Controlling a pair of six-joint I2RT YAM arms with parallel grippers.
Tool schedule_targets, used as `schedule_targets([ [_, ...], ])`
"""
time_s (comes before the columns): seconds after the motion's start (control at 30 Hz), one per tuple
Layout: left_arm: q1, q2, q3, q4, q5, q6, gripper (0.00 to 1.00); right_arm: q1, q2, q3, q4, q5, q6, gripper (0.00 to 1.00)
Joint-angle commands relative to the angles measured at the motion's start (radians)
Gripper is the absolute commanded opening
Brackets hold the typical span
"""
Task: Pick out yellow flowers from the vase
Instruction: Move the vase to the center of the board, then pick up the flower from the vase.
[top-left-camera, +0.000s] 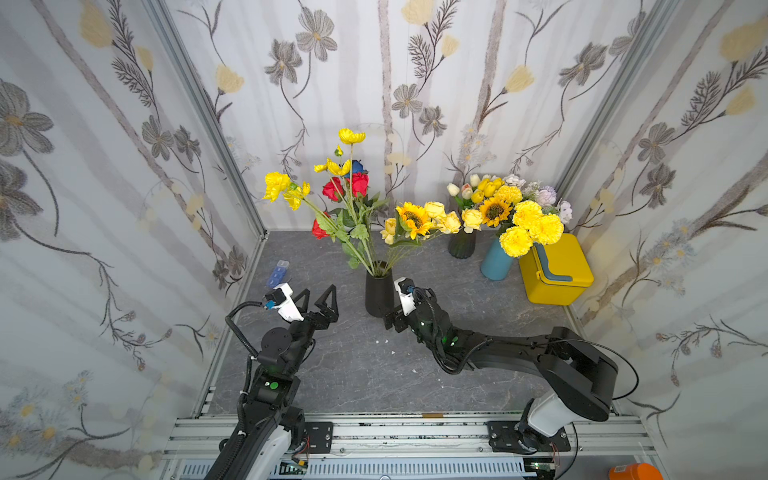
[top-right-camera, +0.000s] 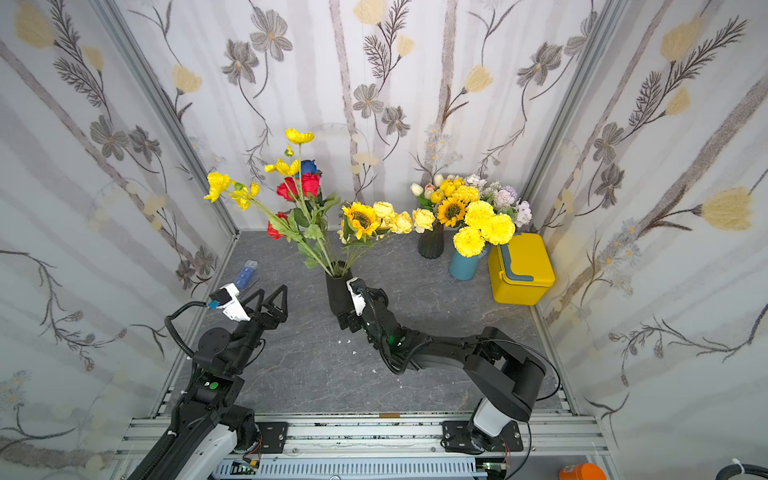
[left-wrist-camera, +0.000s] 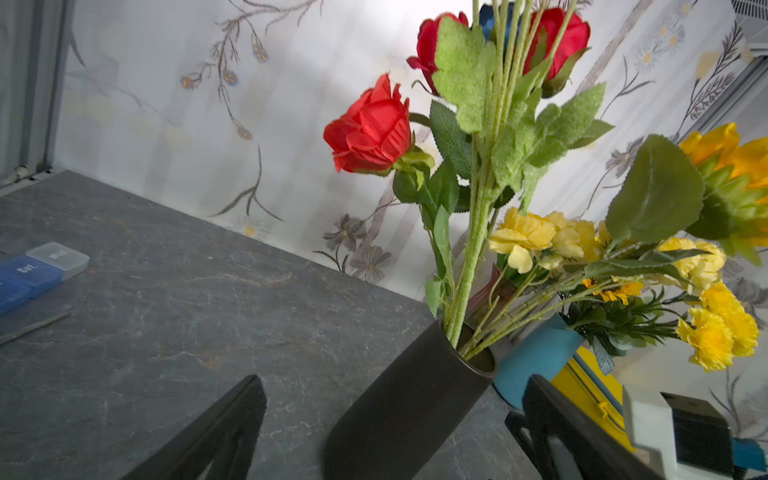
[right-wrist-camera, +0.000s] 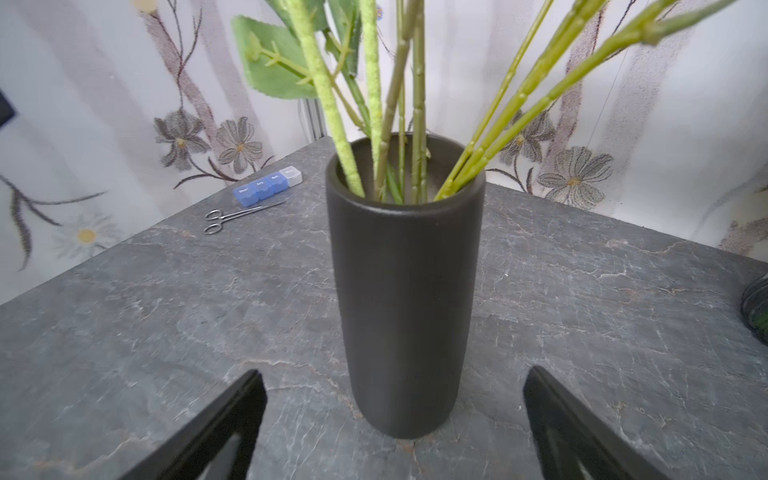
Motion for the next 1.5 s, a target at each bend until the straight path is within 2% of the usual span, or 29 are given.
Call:
schedule_targets([
  [0.0,-0.007,-0.030,0.026,-0.120,0.016,-0.013,1.00,0.032,-0.066,-0.002,-0.083,-0.021,0.015,0.88],
  [0.17,-0.009,-0.144,-0.048,-0.135,-0.078,-0.014,1.00,0.075,-0.144,0.070,-0.207,-0.094,-0.006,0.68],
  [0.27,-0.008,-0.199,-0.090,-0.123,-0.109,-0.016,1.00,0.076,-0.131,0.172,-0.278,-0.138,-0.045,0.57],
  [0.43,-0.008,-0.248,-0.121,-0.131,-0.107,0.010,1.00,0.075,-0.052,0.365,-0.398,-0.109,-0.085,0.52],
  [0.73,-0.011,-0.344,-0.205,-0.118,-0.083,0.046,1.00,0.032,0.187,0.763,-0.626,-0.085,-0.098,0.27],
  [0.93,-0.009,-0.394,-0.238,-0.135,-0.081,0.042,1.00,0.006,0.304,0.931,-0.679,-0.027,-0.106,0.19],
  [1.1,-0.008,-0.418,-0.243,-0.134,-0.086,0.039,1.00,0.006,0.356,1.003,-0.700,-0.003,-0.110,0.17],
  [1.47,-0.008,-0.418,-0.249,-0.123,-0.084,0.038,1.00,0.040,0.320,0.996,-0.722,0.051,-0.143,0.20],
])
